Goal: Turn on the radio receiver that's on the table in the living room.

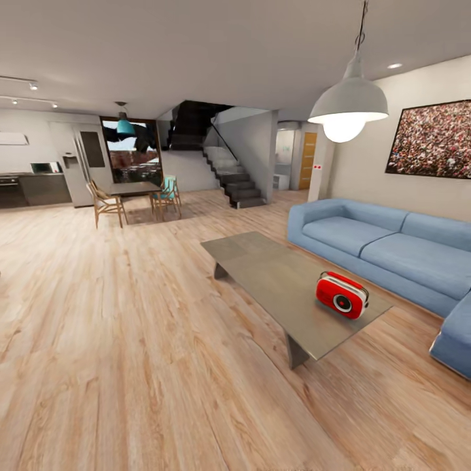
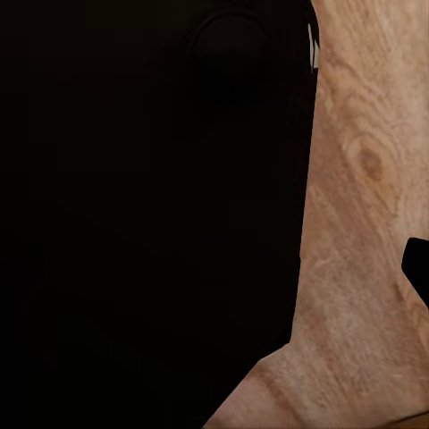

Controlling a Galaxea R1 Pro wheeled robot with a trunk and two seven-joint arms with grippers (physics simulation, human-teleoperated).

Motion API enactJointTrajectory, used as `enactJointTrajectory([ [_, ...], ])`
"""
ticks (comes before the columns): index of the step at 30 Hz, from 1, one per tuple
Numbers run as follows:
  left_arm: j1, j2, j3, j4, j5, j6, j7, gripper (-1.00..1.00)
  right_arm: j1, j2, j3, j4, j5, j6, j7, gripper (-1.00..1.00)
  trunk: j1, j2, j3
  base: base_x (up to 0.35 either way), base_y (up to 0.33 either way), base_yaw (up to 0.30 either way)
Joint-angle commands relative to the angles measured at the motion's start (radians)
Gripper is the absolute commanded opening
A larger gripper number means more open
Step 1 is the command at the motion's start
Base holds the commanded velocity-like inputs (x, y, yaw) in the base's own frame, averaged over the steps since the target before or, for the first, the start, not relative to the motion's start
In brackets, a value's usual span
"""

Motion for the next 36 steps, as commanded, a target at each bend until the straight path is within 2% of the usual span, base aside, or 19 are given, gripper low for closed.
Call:
enactJointTrajectory([
  [1, 0.000, 0.000, 0.000, 0.000, 0.000, 0.000, 0.000, 1.00, 0.000, 0.000, 0.000, 0.000, 0.000, 0.000, 0.000, 1.00, 0.000, 0.000, 0.000, 0.000, 0.000, -0.282],
  [36, 0.000, 0.001, 0.000, 0.000, -0.001, 0.000, 0.000, 1.00, 0.000, 0.000, 0.000, 0.000, 0.000, 0.000, 0.000, 1.00, 0.000, 0.000, 0.000, 0.000, 0.000, -0.283],
])
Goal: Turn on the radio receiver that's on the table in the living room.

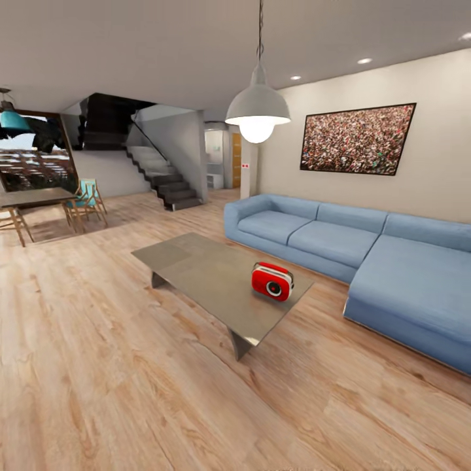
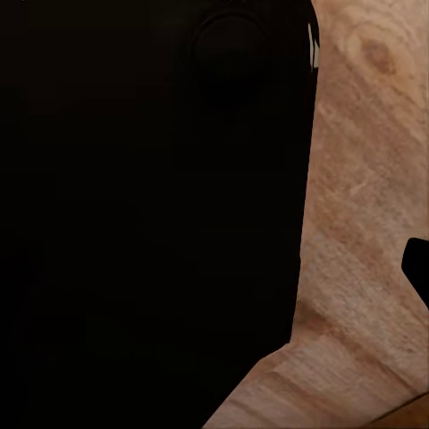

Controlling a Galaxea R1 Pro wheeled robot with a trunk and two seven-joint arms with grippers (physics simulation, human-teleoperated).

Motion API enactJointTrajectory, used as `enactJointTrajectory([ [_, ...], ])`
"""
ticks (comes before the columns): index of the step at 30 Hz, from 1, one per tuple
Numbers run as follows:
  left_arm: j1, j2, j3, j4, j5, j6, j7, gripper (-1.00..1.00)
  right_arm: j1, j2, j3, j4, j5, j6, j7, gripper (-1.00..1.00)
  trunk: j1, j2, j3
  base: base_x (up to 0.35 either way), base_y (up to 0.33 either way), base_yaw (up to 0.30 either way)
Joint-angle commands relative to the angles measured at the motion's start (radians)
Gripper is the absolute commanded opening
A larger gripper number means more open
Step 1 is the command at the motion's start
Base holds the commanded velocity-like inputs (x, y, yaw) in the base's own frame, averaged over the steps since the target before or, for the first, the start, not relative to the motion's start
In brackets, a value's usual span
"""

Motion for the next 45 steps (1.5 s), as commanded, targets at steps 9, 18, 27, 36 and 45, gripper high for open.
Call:
enactJointTrajectory([
  [9, 0.000, 0.000, 0.000, 0.000, 0.000, 0.000, 0.000, 1.00, 0.000, 0.000, -0.001, 0.000, 0.000, 0.000, 0.000, 1.00, 0.000, 0.000, 0.000, 0.000, 0.000, -0.283],
  [18, 0.000, 0.000, 0.000, 0.000, 0.000, 0.000, 0.000, 1.00, 0.000, 0.000, 0.000, 0.000, 0.000, 0.000, 0.000, 1.00, 0.000, 0.000, 0.000, 0.000, 0.000, -0.283],
  [27, 0.000, 0.000, 0.000, 0.000, 0.000, 0.000, 0.000, 1.00, 0.000, 0.000, 0.000, 0.000, 0.000, 0.000, 0.000, 1.00, 0.000, 0.000, 0.000, 0.000, 0.000, -0.283],
  [36, 0.000, 0.000, 0.000, 0.000, 0.001, 0.000, 0.000, 1.00, 0.000, 0.000, 0.000, 0.000, 0.000, 0.000, 0.000, 1.00, 0.000, 0.000, 0.000, 0.000, 0.000, -0.283],
  [45, 0.000, -0.001, 0.000, 0.000, 0.000, 0.000, 0.000, 1.00, 0.000, 0.000, 0.000, 0.000, -0.001, 0.000, 0.000, 1.00, 0.000, 0.000, 0.000, 0.000, 0.000, -0.283],
])
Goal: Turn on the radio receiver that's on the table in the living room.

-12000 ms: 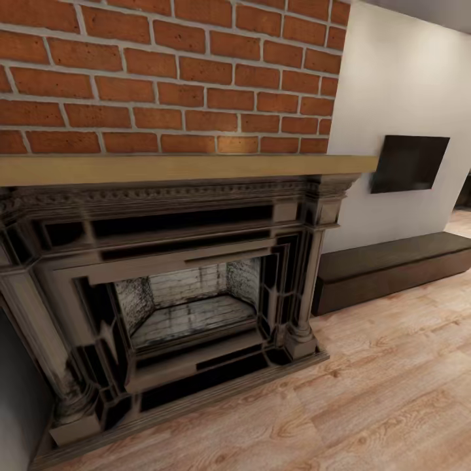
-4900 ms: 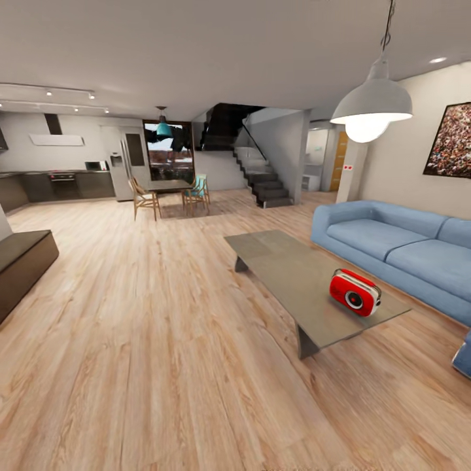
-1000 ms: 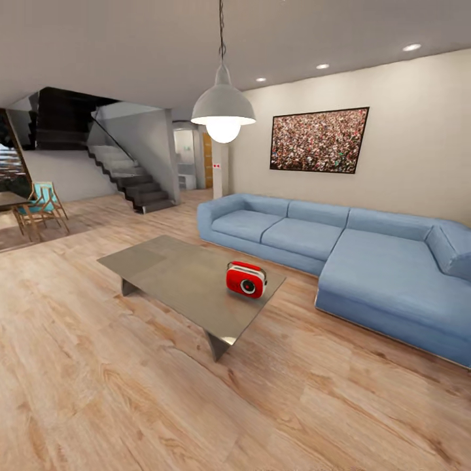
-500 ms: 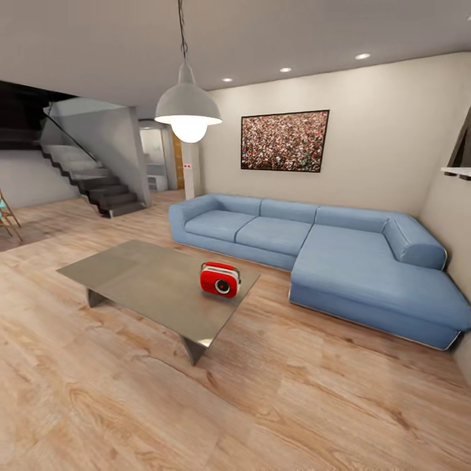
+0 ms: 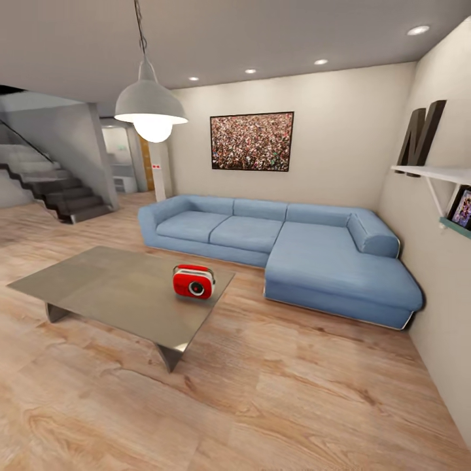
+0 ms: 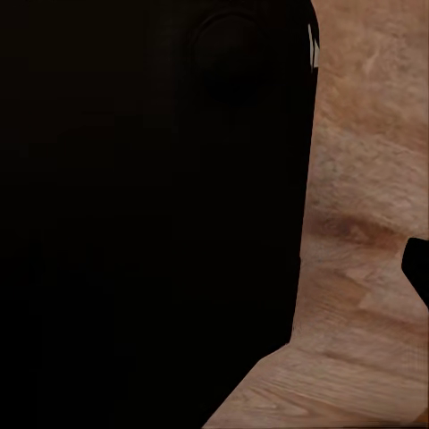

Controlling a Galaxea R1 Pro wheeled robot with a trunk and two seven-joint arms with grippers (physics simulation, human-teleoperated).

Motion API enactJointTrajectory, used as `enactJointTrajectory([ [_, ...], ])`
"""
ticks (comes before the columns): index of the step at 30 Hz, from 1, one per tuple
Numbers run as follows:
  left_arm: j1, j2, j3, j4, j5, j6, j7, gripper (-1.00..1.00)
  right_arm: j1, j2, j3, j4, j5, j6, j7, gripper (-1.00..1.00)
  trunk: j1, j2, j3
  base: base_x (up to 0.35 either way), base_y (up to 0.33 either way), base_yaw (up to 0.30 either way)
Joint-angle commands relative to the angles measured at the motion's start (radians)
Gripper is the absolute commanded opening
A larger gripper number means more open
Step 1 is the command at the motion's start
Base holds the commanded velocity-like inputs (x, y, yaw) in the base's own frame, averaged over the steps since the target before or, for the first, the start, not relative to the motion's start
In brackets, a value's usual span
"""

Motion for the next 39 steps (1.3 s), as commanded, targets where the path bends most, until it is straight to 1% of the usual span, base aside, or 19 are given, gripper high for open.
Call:
enactJointTrajectory([
  [1, 0.000, 0.000, 0.000, 0.000, 0.000, 0.000, 0.000, 1.00, 0.000, 0.000, 0.000, 0.000, 0.000, 0.000, 0.000, 1.00, 0.000, 0.000, 0.000, 0.000, 0.000, -0.283],
  [10, 0.000, 0.000, 0.000, 0.000, 0.000, 0.000, 0.000, 1.00, 0.000, 0.000, 0.000, 0.000, 0.000, 0.000, 0.000, 1.00, 0.000, 0.000, 0.000, 0.000, 0.000, -0.277],
  [16, 0.000, 0.001, 0.000, 0.000, 0.000, 0.001, 0.000, 1.00, 0.000, 0.000, 0.000, 0.000, 0.001, 0.001, 0.000, 1.00, 0.000, 0.000, 0.000, 0.088, 0.014, -0.090],
  [23, 0.000, 0.001, 0.000, 0.000, 0.000, 0.012, 0.003, 1.00, 0.000, 0.000, 0.000, 0.000, 0.001, 0.001, 0.000, 1.00, 0.000, 0.000, 0.000, 0.283, 0.080, -0.010],
  [39, 0.000, 0.004, 0.001, 0.000, 0.001, 0.012, 0.003, 1.00, 0.000, 0.001, 0.000, 0.000, 0.001, 0.000, -0.003, 1.00, 0.000, 0.000, 0.000, 0.321, 0.091, -0.001],
])
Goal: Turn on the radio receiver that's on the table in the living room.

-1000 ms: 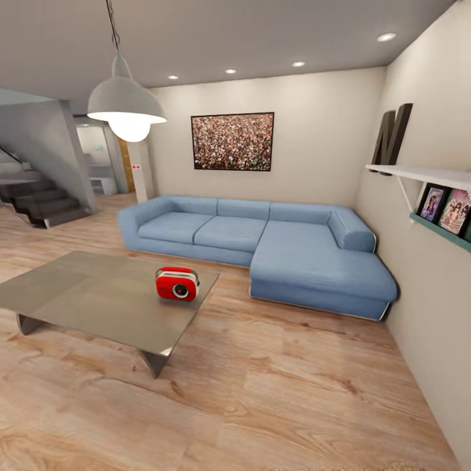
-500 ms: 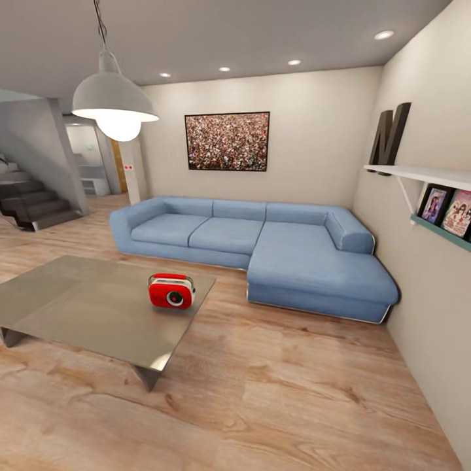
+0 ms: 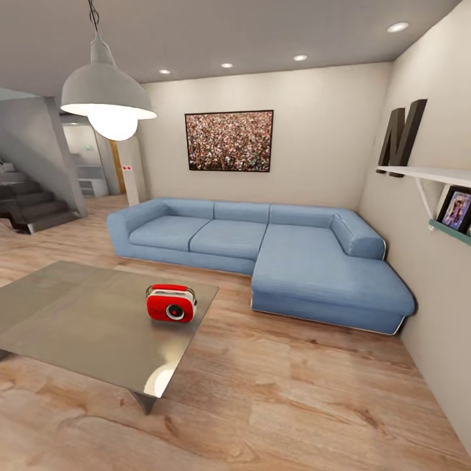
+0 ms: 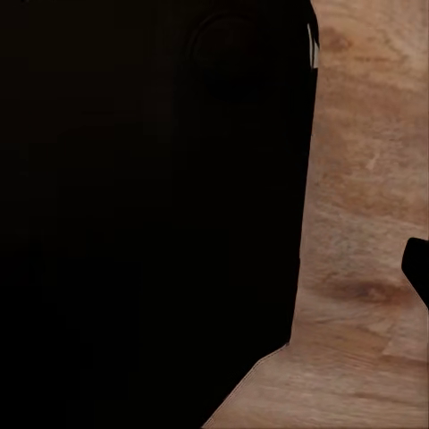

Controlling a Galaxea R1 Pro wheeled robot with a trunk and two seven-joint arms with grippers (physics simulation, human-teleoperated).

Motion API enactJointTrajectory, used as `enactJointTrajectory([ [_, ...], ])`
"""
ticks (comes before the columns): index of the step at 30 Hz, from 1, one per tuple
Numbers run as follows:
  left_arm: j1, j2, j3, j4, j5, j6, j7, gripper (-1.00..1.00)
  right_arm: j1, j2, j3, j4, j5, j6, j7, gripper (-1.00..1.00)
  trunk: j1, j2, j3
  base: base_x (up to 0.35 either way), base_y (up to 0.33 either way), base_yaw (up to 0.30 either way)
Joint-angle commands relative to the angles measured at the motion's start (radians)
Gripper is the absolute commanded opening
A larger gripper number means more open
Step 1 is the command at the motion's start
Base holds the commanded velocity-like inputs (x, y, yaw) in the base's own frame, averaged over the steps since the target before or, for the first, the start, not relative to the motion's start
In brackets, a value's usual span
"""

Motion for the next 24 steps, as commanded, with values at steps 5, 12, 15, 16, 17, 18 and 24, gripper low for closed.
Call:
enactJointTrajectory([
  [5, 0.000, 0.000, 0.000, 0.000, 0.000, 0.000, 0.000, 1.00, 0.000, 0.001, -0.002, 0.000, 0.000, 0.000, -0.002, 1.00, 0.000, 0.000, 0.000, 0.321, 0.089, -0.128],
  [12, 0.000, 0.000, 0.000, 0.000, 0.000, 0.000, 0.000, 1.00, 0.000, 0.001, -0.002, 0.000, 0.000, 0.000, -0.003, 1.00, 0.000, 0.000, 0.000, 0.321, 0.088, -0.254],
  [15, 0.000, -0.001, 0.000, 0.000, 0.000, 0.000, 0.000, 1.00, 0.000, 0.000, -0.002, 0.000, 0.000, 0.000, -0.003, 1.00, 0.000, 0.000, 0.000, 0.321, 0.088, -0.276],
  [16, 0.000, -0.001, 0.000, 0.000, 0.000, 0.000, 0.000, 1.00, 0.000, 0.000, -0.002, 0.000, 0.000, 0.000, -0.003, 1.00, 0.000, 0.000, 0.000, 0.321, 0.088, -0.278],
  [17, 0.000, -0.001, 0.000, 0.000, 0.000, 0.000, 0.000, 1.00, 0.000, 0.001, -0.002, 0.000, 0.000, 0.000, -0.003, 1.00, 0.000, 0.000, 0.000, 0.321, 0.088, -0.279],
  [18, 0.000, -0.001, 0.000, 0.000, 0.000, 0.000, 0.000, 1.00, 0.000, 0.001, -0.002, 0.000, 0.000, 0.000, -0.003, 1.00, 0.000, 0.000, 0.000, 0.321, 0.087, -0.279],
  [24, 0.000, -0.001, 0.000, 0.000, 0.000, 0.000, 0.000, 1.00, 0.000, 0.001, -0.002, 0.000, 0.000, 0.000, -0.003, 1.00, 0.000, 0.000, 0.000, 0.321, 0.086, -0.280],
])
